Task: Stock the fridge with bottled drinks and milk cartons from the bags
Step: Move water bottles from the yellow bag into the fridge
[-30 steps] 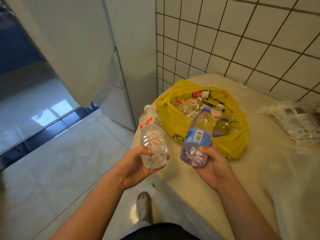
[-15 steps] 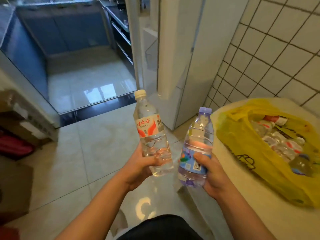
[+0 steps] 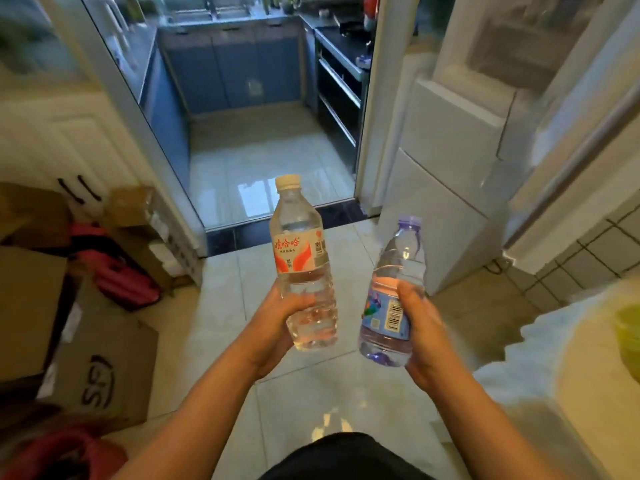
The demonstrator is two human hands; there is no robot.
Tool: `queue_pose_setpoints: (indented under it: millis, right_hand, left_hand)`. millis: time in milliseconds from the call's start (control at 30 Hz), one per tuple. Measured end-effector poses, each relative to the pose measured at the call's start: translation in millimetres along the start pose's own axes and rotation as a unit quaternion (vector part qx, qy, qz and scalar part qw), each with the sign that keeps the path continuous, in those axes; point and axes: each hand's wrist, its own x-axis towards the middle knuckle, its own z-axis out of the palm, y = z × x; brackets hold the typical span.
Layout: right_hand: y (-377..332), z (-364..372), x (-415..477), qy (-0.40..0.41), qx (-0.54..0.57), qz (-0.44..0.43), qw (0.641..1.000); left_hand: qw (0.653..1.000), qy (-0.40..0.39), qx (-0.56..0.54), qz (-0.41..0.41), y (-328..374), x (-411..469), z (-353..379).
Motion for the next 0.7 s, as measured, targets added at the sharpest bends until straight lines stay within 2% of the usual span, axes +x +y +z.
queue_pose_setpoints:
  millis: [167,300,433,700]
  right_hand:
    - [-4,40,46,-0.003,-0.014,-0.009,1.0]
    - [-14,57,92,0.003,-0.024,-0.013,1.0]
    - [-32,74,158,0.012,-0.029,-0.026,0.999]
    - [-95,107,302,0.02,-0.029,-0.046,0.998]
  left_hand:
    - [0.999,0.033,-0.03,-0.003,22,35,-36]
    - [0.999,0.048,-0.014,-0.007,34,81,-49]
    - [0.998,0.055,0.04,0.008,58,138,-56]
    - [0.99,0.129,0.053,-0.003,120,282,-66]
